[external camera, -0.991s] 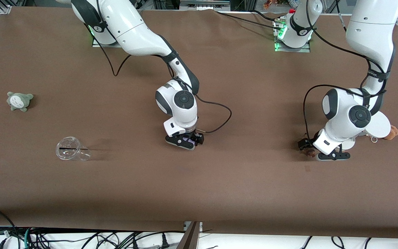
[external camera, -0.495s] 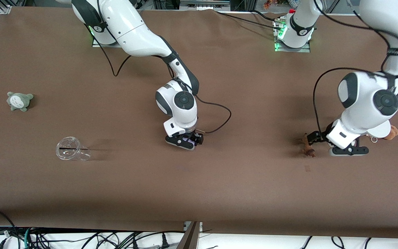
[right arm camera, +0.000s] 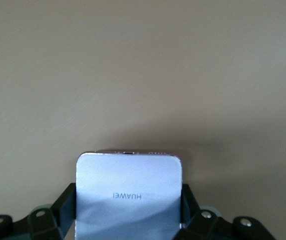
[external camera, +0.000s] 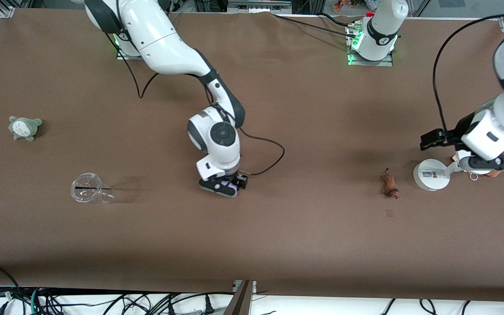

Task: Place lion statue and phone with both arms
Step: 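Open the left gripper off the lion while the right gripper lifts the phone, then carry the white phone toward the glass cup with the right gripper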

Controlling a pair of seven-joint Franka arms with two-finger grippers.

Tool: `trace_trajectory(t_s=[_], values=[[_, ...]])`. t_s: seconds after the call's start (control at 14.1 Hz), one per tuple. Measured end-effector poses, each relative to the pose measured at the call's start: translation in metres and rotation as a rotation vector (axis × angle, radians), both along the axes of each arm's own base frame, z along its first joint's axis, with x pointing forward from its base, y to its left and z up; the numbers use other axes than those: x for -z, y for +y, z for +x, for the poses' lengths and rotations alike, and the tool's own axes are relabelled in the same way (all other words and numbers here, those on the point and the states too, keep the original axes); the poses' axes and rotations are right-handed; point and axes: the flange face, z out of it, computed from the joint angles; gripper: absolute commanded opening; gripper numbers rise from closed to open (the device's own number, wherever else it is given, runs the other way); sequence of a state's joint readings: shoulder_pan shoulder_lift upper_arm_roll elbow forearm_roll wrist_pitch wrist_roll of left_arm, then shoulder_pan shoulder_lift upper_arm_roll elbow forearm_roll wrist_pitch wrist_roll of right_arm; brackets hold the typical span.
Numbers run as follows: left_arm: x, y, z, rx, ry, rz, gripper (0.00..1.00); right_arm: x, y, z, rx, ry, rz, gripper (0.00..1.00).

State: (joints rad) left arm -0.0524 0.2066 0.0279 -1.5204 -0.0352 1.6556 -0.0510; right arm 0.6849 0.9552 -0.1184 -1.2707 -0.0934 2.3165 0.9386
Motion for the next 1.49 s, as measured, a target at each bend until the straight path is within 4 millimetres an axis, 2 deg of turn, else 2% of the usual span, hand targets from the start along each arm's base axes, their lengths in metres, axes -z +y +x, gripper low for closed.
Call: trace_trajectory(t_s=[0.28,0.5,0.78,0.92,1.2,1.34,1.49], values=[[-0.037,0.007,-0.017,0.012,-0.015,0.007,1.0,-0.022,-0.093,0.049,-0.145,0.081,-0.078,0.37],[-0.052,0.014,-0.024,0.048,-0.03,0.06,1.0,-0.029,-0.15,0.07,-0.215,0.137,-0.107,0.37],[-0.051,0.016,-0.03,0.086,-0.011,0.069,1.0,-0.023,-0.191,0.079,-0.301,0.191,-0.127,0.37],[-0.049,0.016,-0.039,0.094,-0.024,0.068,1.0,-0.018,-0.219,0.085,-0.322,0.212,-0.131,0.37],[-0.049,0.018,-0.073,0.093,-0.039,0.065,1.0,-0.013,-0.274,0.095,-0.331,0.24,-0.105,0.38],[-0.053,0.025,-0.09,0.083,-0.048,0.064,1.0,-0.009,-0.291,0.097,-0.333,0.253,-0.075,0.38],[-0.058,0.031,-0.093,0.071,-0.068,0.064,1.0,-0.006,-0.299,0.096,-0.329,0.262,-0.062,0.38]])
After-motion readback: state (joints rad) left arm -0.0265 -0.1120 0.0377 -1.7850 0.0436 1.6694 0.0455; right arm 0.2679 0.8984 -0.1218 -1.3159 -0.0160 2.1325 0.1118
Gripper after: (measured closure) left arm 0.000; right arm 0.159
